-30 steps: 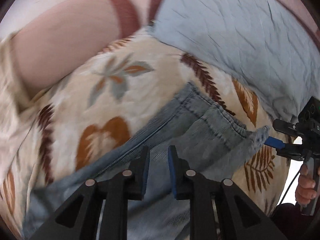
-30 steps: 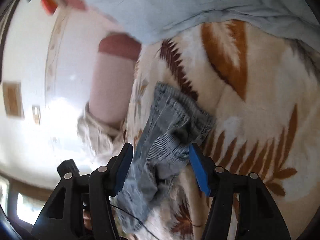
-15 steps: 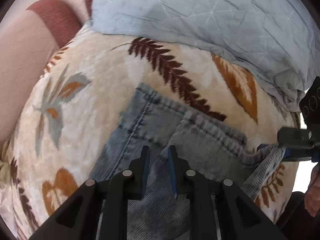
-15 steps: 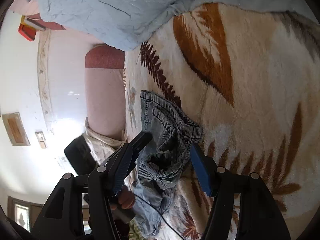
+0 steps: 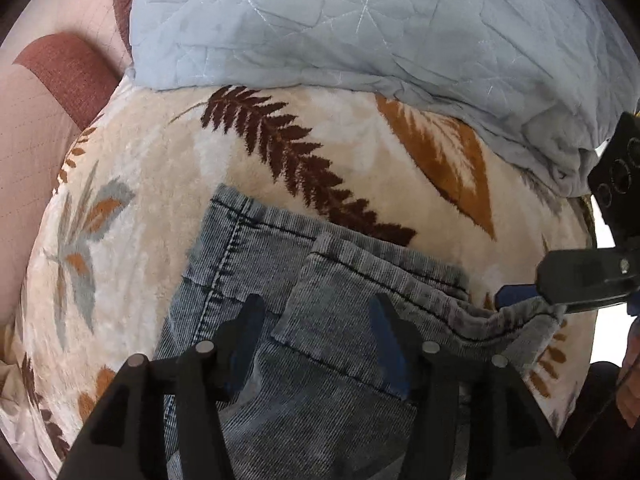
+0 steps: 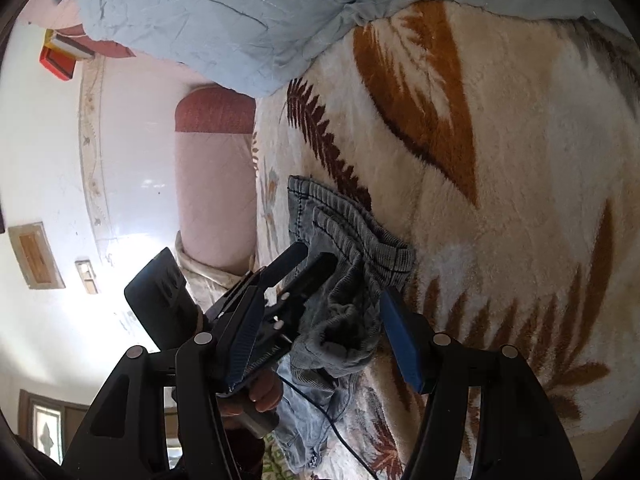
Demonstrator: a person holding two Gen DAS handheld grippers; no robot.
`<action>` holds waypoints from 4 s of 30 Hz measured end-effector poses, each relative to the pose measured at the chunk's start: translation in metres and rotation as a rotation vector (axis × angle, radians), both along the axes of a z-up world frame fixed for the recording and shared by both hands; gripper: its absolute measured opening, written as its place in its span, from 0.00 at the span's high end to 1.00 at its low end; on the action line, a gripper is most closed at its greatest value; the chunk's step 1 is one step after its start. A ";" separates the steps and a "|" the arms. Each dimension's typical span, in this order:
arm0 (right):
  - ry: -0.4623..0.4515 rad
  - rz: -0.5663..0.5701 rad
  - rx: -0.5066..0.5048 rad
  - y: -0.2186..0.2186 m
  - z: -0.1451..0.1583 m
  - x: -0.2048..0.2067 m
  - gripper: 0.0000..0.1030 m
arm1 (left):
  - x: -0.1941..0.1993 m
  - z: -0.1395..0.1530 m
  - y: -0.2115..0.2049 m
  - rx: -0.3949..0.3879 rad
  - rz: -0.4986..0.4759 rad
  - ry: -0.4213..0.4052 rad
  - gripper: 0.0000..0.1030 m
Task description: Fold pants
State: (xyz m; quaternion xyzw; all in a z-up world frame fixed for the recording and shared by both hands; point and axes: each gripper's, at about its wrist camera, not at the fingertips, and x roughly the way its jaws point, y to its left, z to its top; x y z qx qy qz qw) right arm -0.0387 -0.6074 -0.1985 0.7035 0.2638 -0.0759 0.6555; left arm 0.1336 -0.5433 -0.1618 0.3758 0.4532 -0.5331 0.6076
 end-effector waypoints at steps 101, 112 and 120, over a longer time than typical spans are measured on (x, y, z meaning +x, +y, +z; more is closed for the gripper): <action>0.197 0.165 -0.390 0.048 0.021 0.059 0.93 | 0.020 0.021 0.511 -0.167 1.197 -0.193 0.50; 0.367 0.232 -0.593 0.055 0.042 0.049 0.87 | 0.010 0.042 0.516 -0.217 1.215 -0.147 0.51; 0.303 0.418 -0.933 0.130 0.103 0.070 0.70 | 0.003 0.082 0.474 -0.349 1.167 -0.188 0.48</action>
